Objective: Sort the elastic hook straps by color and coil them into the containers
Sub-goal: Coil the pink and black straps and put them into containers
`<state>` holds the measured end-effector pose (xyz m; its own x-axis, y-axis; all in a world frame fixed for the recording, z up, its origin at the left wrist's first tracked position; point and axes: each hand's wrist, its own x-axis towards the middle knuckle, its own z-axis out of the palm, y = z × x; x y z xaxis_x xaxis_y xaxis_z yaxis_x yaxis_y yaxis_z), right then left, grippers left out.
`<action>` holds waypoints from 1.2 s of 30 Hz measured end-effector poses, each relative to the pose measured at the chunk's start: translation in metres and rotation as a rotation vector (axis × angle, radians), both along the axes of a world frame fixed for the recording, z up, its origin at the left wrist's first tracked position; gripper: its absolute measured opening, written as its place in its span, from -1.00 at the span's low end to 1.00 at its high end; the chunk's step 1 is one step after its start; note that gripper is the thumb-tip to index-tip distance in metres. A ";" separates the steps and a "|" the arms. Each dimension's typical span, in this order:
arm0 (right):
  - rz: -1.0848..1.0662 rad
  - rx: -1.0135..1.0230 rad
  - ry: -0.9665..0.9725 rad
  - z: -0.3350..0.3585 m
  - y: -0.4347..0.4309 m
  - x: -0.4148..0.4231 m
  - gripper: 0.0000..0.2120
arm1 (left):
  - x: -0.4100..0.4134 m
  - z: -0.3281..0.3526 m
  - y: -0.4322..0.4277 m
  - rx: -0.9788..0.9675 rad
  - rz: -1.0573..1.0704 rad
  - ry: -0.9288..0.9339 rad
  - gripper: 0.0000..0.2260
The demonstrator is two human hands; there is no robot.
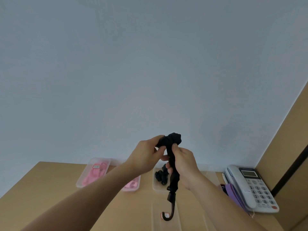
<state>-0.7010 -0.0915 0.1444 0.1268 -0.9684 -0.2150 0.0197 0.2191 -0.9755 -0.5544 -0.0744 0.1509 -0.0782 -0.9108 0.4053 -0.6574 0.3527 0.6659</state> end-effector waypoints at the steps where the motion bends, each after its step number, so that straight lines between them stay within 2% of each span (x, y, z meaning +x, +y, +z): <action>1: 0.003 0.025 -0.017 0.002 0.000 0.001 -0.67 | -0.001 -0.003 -0.001 -0.065 0.013 -0.094 -0.81; 4: 0.011 0.081 -0.095 0.009 -0.001 -0.001 -0.72 | 0.002 -0.012 -0.003 -0.236 0.033 -0.304 -0.69; 7: 0.089 0.129 -0.174 0.011 -0.002 -0.006 -0.63 | 0.010 -0.020 -0.004 -0.357 0.018 -0.496 -0.55; 9: 0.118 0.140 -0.188 0.010 -0.002 -0.008 -0.58 | 0.013 -0.028 -0.004 -0.519 0.041 -0.633 -0.46; 11: 0.080 0.113 -0.155 0.009 -0.002 -0.007 -0.56 | 0.013 -0.032 -0.007 -0.688 0.043 -0.684 -0.48; 12: 0.051 0.095 -0.153 0.008 -0.003 -0.006 -0.56 | 0.012 -0.034 -0.008 -0.708 0.041 -0.677 -0.48; 13: 0.026 0.078 -0.170 0.007 -0.004 -0.006 -0.57 | 0.009 -0.034 -0.009 -0.671 0.028 -0.625 -0.47; 14: 0.010 0.055 -0.193 0.006 -0.004 -0.006 -0.58 | 0.007 -0.032 -0.009 -0.582 -0.001 -0.496 -0.46; 15: 0.008 0.021 -0.200 0.007 -0.005 -0.007 -0.58 | 0.004 -0.029 -0.008 -0.435 -0.040 -0.306 -0.44; 17: 0.039 -0.066 -0.157 0.008 -0.006 -0.011 -0.58 | 0.006 -0.019 -0.005 -0.001 -0.133 0.146 -0.37; 19: 0.081 -0.131 -0.102 0.008 -0.006 -0.015 -0.58 | 0.014 -0.005 -0.005 0.363 -0.222 0.512 -0.48; 20: 0.097 -0.153 -0.079 0.007 -0.006 -0.017 -0.59 | 0.017 0.000 -0.005 0.470 -0.268 0.572 -0.59; 23: 0.139 -0.214 -0.034 0.005 -0.006 -0.018 -0.59 | 0.017 0.005 -0.003 0.549 -0.311 0.553 -0.76; 29: 0.163 -0.195 -0.026 0.008 -0.009 -0.020 -0.55 | 0.017 -0.001 -0.006 0.363 -0.258 0.489 -0.88; 36: 0.110 -0.129 0.032 0.017 -0.012 -0.018 -0.70 | 0.019 -0.006 -0.009 0.089 0.031 0.064 -0.86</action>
<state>-0.7193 -0.1038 0.1610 0.2285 -0.9689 -0.0954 -0.0289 0.0912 -0.9954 -0.5351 -0.0838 0.1445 -0.0265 -0.9452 0.3255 -0.6222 0.2704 0.7346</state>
